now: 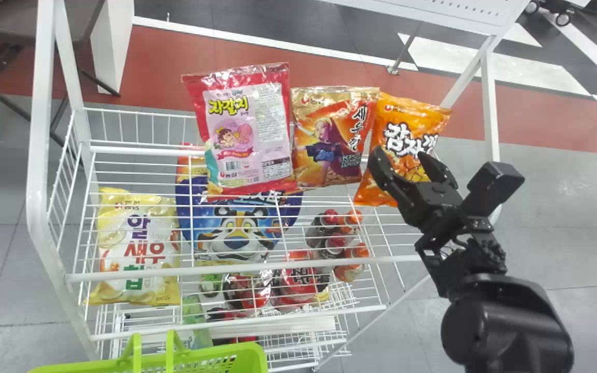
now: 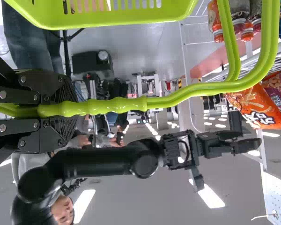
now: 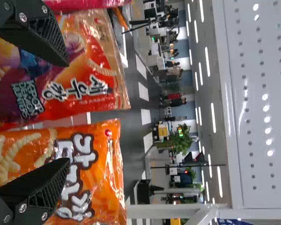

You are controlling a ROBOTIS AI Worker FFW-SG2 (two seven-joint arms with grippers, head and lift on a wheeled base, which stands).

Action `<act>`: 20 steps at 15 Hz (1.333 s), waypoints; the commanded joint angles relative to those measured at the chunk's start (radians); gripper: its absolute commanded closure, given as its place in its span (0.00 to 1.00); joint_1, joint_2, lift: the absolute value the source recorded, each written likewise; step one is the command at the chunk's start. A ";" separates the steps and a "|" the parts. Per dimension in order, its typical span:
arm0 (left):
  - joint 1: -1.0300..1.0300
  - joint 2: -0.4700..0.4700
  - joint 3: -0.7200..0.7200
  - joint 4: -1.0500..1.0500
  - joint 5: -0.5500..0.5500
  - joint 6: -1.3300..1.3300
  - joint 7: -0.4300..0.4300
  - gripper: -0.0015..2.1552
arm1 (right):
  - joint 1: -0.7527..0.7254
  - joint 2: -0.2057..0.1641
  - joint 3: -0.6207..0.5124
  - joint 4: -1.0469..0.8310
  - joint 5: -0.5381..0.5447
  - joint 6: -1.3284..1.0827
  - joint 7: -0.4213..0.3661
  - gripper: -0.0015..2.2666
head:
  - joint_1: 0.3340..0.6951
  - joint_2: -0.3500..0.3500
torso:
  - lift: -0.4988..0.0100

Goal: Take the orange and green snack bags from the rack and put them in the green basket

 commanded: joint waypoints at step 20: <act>-0.020 0.000 0.009 0.030 0.003 0.003 0.001 0.93 | -0.205 -0.052 0.000 0.295 0.098 0.062 -0.047 0.99 | 1.00 0.00 | 0.98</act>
